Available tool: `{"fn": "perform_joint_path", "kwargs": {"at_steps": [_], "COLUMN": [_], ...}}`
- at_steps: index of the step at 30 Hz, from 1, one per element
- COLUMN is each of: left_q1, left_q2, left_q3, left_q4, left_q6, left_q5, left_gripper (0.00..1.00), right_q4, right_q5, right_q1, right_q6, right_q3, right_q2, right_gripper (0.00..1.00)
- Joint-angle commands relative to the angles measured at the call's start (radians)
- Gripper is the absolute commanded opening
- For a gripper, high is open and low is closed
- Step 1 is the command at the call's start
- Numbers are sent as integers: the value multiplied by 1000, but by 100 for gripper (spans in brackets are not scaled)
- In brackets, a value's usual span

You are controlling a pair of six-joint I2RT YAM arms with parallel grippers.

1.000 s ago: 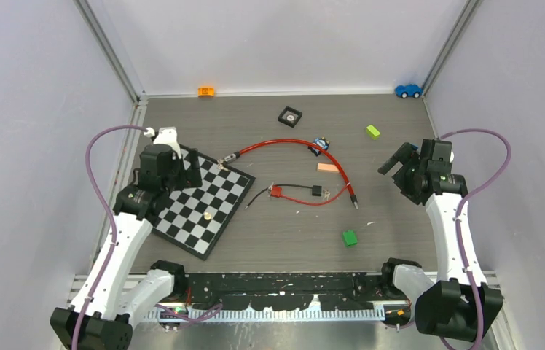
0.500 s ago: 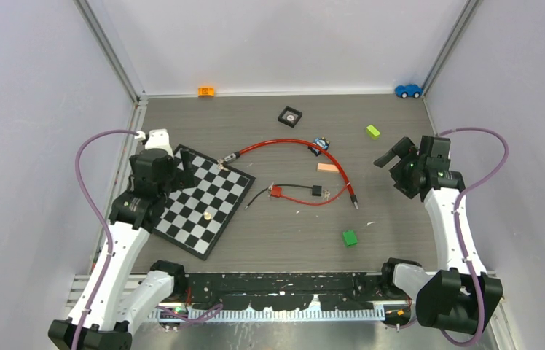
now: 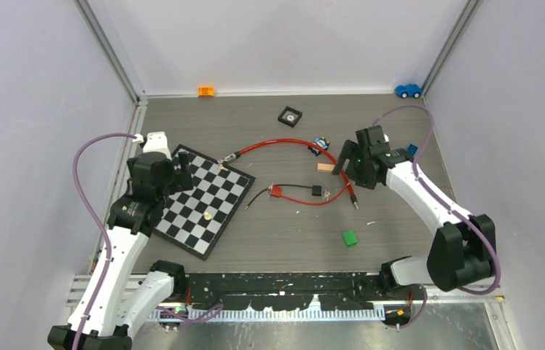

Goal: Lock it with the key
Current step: Pick up the lock from the center of the board.

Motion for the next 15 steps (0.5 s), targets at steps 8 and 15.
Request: {"fn": "perform_joint_path", "kwargs": {"at_steps": [8, 15], "left_q1": [-6, -9], "left_q2": [25, 252], "left_q3": [-13, 90], "left_q4": [88, 206], "left_q6": [0, 77], "left_q5": [258, 431], "left_gripper": [98, 98], "right_q4": [-5, -137], "right_q5": [57, 103], "right_q1": [127, 127], "right_q6": [7, -83], "right_q3": [69, 110], "right_q2": [46, -4], "right_gripper": [83, 83]}}
